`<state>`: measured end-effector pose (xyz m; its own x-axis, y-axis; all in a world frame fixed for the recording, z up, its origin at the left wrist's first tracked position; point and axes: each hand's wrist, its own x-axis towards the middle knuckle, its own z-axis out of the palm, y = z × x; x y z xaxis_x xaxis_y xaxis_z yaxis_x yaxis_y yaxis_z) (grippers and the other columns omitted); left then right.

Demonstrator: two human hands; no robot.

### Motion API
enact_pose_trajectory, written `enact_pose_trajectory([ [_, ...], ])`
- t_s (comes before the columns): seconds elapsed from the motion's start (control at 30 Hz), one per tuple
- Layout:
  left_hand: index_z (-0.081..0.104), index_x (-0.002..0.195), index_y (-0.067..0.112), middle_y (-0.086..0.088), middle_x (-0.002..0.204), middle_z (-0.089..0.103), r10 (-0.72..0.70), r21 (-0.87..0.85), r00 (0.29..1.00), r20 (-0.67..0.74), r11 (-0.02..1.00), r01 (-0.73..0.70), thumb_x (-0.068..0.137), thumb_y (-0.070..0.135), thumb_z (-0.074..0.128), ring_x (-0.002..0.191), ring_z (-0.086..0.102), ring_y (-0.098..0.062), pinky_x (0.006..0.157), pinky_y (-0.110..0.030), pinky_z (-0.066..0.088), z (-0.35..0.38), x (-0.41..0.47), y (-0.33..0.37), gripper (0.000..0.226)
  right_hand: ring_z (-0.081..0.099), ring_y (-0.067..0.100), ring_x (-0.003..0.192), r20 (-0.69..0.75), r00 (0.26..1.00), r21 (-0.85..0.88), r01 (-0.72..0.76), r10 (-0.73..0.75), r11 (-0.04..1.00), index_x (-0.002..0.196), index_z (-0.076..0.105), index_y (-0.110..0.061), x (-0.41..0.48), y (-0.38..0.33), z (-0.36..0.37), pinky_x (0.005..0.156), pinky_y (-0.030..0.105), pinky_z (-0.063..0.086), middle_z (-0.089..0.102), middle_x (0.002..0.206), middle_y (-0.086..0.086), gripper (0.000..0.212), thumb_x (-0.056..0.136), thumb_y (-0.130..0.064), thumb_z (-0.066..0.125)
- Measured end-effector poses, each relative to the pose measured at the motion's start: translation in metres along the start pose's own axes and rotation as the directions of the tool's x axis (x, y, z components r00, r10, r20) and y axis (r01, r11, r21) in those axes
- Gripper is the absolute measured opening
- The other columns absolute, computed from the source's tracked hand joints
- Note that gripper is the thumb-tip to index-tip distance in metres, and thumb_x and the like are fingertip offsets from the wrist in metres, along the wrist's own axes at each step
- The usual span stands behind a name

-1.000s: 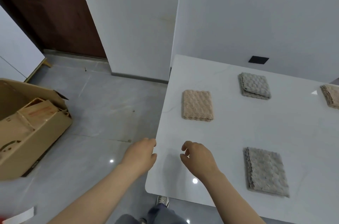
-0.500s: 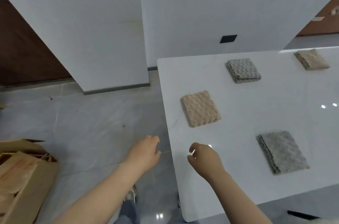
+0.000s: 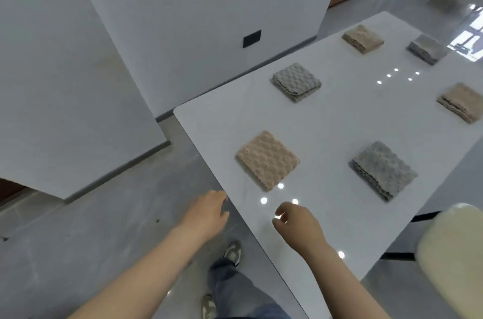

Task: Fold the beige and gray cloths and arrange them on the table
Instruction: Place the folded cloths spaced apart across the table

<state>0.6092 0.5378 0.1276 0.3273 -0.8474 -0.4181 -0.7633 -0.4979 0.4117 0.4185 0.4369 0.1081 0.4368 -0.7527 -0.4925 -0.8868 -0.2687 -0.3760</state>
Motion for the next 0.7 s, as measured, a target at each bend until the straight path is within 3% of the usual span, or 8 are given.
enact_pose_trajectory([
  [0.43, 0.049, 0.125, 0.016, 0.000, 0.121, 0.055, 0.185, 0.094, 0.974, 0.133, 0.976, -0.199, 0.094, 0.027, 0.045, 0.103, 0.056, -0.017, 0.086, -0.027, 0.045, -0.053, 0.133, 0.007, 0.033, 0.060, 0.013, 0.090, -0.092, 0.957, 0.182, -0.256, 0.275, 0.950, 0.114, 0.061, -0.019, 0.072, -0.006, -0.038, 0.071, 0.024, 0.046, 0.067, 0.102, -0.005, 0.026, 0.091, -0.028, 0.051],
  [0.7, 0.048, 0.126, 0.013, -0.004, 0.120, 0.056, 0.299, 0.170, 0.913, 0.279, 0.920, -0.353, 0.096, 0.035, 0.044, 0.102, 0.058, -0.019, 0.086, -0.031, 0.048, -0.067, 0.214, 0.004, 0.037, 0.056, 0.011, 0.088, -0.078, 0.828, 0.403, -0.483, 0.555, 0.778, 0.121, 0.057, -0.016, 0.086, -0.028, -0.022, 0.075, 0.023, 0.045, 0.064, 0.105, -0.002, 0.034, 0.093, -0.033, 0.053],
])
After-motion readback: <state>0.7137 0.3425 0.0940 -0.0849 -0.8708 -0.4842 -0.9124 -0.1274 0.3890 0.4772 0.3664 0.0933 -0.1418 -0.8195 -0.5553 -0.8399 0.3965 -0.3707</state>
